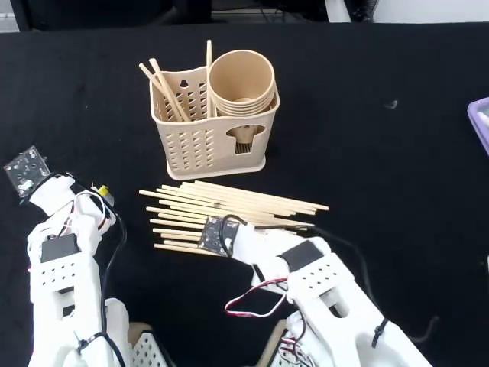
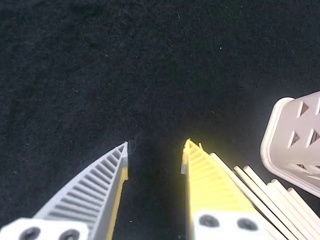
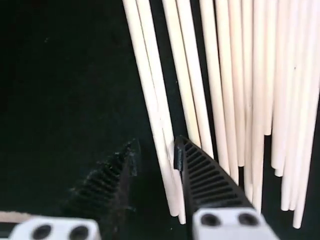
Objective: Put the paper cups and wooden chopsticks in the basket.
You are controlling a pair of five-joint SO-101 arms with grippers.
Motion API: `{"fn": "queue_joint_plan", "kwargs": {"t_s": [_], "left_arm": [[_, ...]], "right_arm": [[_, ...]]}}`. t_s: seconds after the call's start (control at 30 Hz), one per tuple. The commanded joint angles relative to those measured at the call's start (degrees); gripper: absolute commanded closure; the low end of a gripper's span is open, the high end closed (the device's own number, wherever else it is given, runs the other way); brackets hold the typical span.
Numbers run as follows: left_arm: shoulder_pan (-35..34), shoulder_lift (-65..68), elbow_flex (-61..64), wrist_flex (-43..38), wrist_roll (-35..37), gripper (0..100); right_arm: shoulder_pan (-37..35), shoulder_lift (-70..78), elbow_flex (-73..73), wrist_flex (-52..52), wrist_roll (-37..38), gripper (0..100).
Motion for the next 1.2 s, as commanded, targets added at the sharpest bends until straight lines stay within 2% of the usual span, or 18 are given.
{"fn": "queue_joint_plan", "kwargs": {"t_s": [0.0, 0.23, 0.4, 0.57, 0.83, 1.0, 1.17], "left_arm": [[0.5, -1.0, -0.8, -1.0, 0.5, 82], [0.5, -1.0, -0.8, -1.0, 0.5, 82], [0.5, -1.0, -0.8, -1.0, 0.5, 82], [0.5, -1.0, -0.8, -1.0, 0.6, 82], [0.4, -1.0, -0.7, -1.0, 0.6, 82], [0.4, -1.0, -0.7, -1.0, 0.5, 82], [0.3, -1.0, -0.7, -1.0, 0.5, 82]], "right_arm": [[0.7, -1.0, 0.0, 0.3, 1.1, 87.8], [-4.0, -1.0, 0.2, 2.8, 0.6, 87.4], [-4.2, -1.0, 0.0, 2.5, -1.8, 78.2], [-4.3, -0.7, -0.1, 2.6, -1.7, 86.5], [-4.3, 13.1, -6.3, 2.5, -1.7, 85.7], [-4.3, 16.2, -11.2, 2.9, -2.1, 99.1], [-4.2, 16.2, -15.6, 8.5, -2.1, 98.8]]}}
